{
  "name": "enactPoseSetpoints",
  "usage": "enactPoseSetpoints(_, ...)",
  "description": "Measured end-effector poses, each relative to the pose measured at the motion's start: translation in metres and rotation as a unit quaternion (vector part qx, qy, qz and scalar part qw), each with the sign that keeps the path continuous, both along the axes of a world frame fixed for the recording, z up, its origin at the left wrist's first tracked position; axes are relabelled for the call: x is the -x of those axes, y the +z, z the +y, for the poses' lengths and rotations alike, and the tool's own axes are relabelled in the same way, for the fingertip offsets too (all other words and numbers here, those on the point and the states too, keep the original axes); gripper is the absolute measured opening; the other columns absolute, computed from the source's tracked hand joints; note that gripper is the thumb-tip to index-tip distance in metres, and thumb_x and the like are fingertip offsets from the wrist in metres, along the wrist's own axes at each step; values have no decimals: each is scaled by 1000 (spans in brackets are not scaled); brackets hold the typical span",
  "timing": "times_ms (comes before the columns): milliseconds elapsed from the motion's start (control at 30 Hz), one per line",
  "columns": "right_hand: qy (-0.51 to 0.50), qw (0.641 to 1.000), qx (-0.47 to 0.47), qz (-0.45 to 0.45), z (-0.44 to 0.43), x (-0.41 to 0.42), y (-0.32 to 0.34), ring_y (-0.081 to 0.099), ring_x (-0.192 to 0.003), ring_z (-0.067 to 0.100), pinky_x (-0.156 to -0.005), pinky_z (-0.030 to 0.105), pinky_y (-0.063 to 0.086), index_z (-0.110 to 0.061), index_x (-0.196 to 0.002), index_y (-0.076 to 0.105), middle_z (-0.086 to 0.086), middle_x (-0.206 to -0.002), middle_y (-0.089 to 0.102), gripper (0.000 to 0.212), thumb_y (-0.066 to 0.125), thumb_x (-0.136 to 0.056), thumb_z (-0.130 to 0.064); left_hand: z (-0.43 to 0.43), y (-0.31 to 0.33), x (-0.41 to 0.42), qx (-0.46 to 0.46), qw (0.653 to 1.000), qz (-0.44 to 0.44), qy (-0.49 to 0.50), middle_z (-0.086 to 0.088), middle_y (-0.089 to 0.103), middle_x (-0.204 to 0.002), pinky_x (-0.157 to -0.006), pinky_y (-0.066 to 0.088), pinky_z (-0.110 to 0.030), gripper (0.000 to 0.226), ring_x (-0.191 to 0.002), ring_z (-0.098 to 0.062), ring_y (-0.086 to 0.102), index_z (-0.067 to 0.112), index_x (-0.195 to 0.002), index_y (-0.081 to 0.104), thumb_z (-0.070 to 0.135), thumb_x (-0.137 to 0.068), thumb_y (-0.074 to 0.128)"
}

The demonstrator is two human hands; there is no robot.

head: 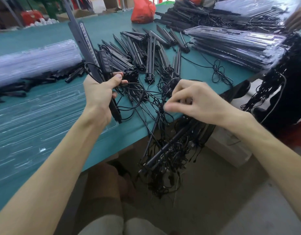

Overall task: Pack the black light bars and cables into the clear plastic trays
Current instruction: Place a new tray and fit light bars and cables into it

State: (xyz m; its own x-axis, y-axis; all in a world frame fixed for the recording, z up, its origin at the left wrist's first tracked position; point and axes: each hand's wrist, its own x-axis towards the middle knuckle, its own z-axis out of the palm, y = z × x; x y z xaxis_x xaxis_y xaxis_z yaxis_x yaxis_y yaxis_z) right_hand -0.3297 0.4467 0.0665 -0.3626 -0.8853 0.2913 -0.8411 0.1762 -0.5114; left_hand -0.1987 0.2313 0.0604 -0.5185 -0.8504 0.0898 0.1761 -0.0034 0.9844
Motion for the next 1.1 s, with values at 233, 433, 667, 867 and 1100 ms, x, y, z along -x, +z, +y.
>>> enactPoseSetpoints(233,-107,994,13,17,2,6,-1,66,-67,7,-80,31,53,-24,-118,61,-2,-95,59,27,71,-93,-20,-6,2,-2,-17,999,34,14,-5,74,-92,-46,35,-19,15,-83,-20,75,2,-102,64,-1,-89,70)
enactPoseSetpoints(433,-157,986,12,57,-6,0,-4,56,-75,15,-82,39,50,-23,-125,49,-3,-100,58,46,76,-88,-25,-16,10,-9,-26,997,66,29,-6,75,-94,-46,35,-19,45,-85,-21,75,-15,-125,53,0,-87,73)
enactPoseSetpoints(667,-177,982,-14,65,-11,1,-9,64,-91,23,-85,38,52,-21,-118,68,-1,-96,70,28,68,-94,-35,-27,16,-21,-38,995,82,48,-8,76,-96,-46,36,-19,45,-83,-20,75,-13,-125,52,-2,-87,73)
enactPoseSetpoints(867,-210,976,54,4,-11,-4,-12,66,-71,13,-76,37,56,-22,-107,69,-9,-78,68,18,66,-96,-36,-30,14,-26,-55,994,74,63,-10,74,-98,-46,35,-19,29,-82,-19,75,0,-107,51,-3,-88,72)
enactPoseSetpoints(1100,-225,973,41,11,-15,-9,-8,65,-60,15,-72,39,57,-17,-91,73,-2,-69,69,32,65,-94,-47,-34,17,-28,-59,992,77,79,-8,75,-92,-45,36,-18,29,-79,-18,75,2,-107,52,-4,-87,72)
